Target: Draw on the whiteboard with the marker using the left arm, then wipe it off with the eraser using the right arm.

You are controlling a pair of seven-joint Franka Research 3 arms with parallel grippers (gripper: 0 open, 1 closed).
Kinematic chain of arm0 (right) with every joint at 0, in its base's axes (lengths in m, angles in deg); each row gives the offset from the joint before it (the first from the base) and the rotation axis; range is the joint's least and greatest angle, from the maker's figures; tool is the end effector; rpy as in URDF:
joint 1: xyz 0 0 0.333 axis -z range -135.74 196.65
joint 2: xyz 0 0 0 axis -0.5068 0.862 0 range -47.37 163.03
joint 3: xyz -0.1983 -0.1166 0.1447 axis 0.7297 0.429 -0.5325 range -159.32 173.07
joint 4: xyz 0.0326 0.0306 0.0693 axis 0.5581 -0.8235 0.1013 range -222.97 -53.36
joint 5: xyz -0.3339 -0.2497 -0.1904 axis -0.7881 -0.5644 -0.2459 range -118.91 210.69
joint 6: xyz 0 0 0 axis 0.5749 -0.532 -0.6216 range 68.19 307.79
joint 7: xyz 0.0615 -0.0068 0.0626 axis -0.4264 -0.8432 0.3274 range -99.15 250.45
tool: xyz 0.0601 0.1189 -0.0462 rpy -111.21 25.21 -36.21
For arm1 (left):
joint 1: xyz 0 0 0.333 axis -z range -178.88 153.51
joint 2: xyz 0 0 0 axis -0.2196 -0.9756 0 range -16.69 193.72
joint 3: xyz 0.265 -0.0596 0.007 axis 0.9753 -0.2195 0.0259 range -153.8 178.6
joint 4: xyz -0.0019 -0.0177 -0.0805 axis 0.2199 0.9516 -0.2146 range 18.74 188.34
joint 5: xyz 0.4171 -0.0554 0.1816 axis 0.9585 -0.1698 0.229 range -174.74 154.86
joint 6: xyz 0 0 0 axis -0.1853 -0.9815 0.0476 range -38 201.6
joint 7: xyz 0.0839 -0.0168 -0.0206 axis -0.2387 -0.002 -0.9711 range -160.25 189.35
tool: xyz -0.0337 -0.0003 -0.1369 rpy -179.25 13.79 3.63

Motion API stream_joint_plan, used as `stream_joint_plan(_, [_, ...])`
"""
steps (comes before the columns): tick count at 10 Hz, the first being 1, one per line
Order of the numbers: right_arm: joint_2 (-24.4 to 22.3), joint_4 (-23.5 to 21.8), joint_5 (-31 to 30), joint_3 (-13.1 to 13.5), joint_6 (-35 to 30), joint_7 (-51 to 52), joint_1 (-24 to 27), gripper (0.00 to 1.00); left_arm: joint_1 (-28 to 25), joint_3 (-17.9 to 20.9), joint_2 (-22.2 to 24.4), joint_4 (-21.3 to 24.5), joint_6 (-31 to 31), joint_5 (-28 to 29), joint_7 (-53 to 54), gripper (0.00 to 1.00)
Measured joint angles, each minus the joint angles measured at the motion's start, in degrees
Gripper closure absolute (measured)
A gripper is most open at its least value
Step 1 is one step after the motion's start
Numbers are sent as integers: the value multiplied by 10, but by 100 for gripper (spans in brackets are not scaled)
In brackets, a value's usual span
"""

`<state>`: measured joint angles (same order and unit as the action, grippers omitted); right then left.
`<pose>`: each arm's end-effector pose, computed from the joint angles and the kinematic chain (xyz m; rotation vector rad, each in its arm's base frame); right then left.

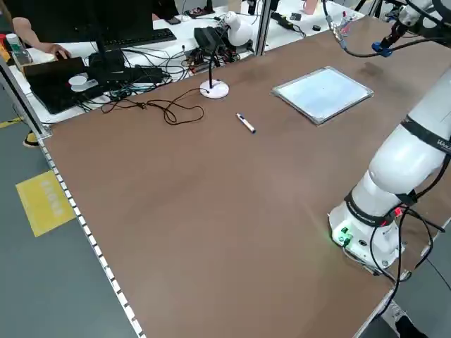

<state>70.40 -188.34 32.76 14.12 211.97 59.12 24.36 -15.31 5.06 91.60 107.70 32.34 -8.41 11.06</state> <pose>0.5299 -0.0022 0.0960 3.0478 -0.1262 0.4071 0.6151 -0.0483 0.5344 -3.1106 0.0360 -0.0834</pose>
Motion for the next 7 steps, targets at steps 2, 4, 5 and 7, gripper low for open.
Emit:
stream_joint_plan(2, [39, 1, 0, 0, 40, 0, 3, 44, 0, 0, 0, 0, 0, 0, 0, 0])
stream_joint_plan(4, [60, 2, 0, -1, 57, 0, 4, 44, 0, 0, 0, 0, 0, 0, 0, 0])
stream_joint_plan(5, [63, 3, 0, -1, 58, 0, 4, 44, 0, 0, -1, 0, 0, 0, 0, 0])
stream_joint_plan(7, [62, 5, 0, -1, 58, 0, 4, 44, 0, 0, -4, 0, 0, 0, 0, 0])
